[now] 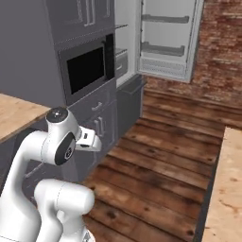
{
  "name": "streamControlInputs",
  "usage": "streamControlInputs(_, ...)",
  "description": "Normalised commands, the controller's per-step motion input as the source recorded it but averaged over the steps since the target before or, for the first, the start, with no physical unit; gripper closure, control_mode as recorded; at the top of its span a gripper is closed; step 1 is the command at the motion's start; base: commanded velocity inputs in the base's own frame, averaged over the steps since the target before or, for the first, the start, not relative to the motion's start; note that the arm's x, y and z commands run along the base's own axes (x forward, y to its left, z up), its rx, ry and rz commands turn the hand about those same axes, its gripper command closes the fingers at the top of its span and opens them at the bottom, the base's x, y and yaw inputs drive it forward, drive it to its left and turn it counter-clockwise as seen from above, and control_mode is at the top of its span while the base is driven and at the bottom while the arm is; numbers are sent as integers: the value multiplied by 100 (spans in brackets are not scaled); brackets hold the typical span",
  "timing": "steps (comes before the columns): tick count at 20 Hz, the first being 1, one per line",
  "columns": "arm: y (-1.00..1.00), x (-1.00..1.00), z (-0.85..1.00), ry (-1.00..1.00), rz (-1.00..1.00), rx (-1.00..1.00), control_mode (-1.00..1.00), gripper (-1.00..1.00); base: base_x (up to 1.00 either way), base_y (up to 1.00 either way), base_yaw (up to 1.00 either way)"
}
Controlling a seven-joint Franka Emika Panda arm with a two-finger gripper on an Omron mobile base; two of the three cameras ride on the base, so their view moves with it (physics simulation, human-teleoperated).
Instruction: Take a sugar cube from the saucer and place it inside the coffee. Then, grab milk from the fridge and place it next to the coffee on the counter to sweeten the coffee.
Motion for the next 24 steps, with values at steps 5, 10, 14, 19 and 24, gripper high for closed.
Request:
streamControlInputs(5,0,0,0,0,0,0,100,-100,100,0,-4)
streamControlInputs(10,0,0,0,0,0,0,100,-100,100,0,9)
streamControlInputs(14,0,0,0,0,0,0,100,-100,100,-9,18)
streamControlInputs(19,0,0,0,0,0,0,100,-100,100,-29,24)
streamControlInputs(24,0,0,0,0,0,0,100,-100,100,-39,27)
